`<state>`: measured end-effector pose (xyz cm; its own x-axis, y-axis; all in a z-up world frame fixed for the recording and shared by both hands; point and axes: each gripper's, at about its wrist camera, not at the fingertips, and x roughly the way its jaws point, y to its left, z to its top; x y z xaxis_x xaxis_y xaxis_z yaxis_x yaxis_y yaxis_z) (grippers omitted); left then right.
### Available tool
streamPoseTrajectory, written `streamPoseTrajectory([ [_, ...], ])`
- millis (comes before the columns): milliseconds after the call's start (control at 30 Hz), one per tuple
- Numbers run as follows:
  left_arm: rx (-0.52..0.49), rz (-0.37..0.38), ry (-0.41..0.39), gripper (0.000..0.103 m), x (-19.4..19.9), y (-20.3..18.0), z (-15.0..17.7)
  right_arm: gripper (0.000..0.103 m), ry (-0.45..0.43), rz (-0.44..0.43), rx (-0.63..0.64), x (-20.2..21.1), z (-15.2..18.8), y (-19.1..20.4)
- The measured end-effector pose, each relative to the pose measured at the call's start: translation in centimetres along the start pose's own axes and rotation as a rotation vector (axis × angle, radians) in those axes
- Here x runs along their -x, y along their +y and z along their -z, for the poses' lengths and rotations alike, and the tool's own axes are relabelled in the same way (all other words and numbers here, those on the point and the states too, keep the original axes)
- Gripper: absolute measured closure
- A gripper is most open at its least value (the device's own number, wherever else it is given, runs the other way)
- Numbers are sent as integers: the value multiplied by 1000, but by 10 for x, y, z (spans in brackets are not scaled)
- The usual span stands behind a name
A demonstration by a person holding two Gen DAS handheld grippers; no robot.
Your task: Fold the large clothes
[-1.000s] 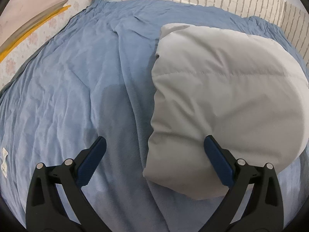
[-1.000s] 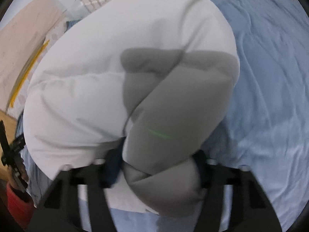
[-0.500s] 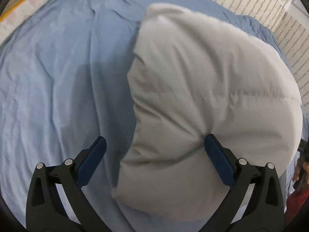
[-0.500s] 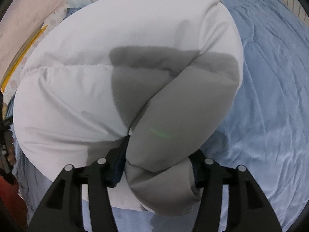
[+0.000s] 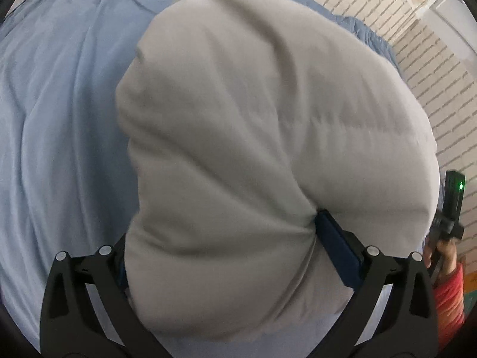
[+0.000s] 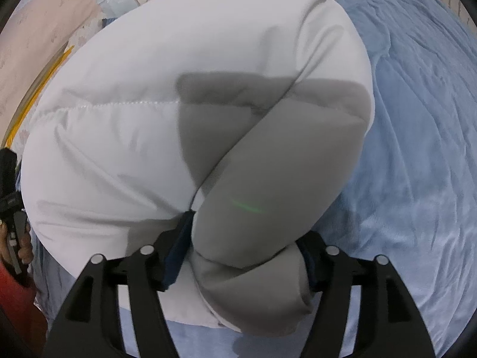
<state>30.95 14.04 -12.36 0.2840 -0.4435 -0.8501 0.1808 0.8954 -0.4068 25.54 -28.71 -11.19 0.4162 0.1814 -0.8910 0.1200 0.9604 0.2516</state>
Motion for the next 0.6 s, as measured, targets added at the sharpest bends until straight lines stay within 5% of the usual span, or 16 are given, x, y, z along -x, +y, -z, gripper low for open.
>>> streamPoseTrajectory([
  [100,-24,-30,3,7,-2,-6,-4,29,1,-26,-39,-1,-1,-10],
  [233,-62,-70,-12,29,9,-19,2,32,-14,-61,-79,-1,1,-14],
  [400,-70,-147,-21,44,18,-37,-1,66,-45,-70,-65,16,-3,-15],
  [533,-129,-183,-73,70,36,-60,3,83,-122,-29,39,44,-13,0],
  [600,-123,-176,-78,73,46,-68,1,88,-188,-1,115,66,-18,11],
])
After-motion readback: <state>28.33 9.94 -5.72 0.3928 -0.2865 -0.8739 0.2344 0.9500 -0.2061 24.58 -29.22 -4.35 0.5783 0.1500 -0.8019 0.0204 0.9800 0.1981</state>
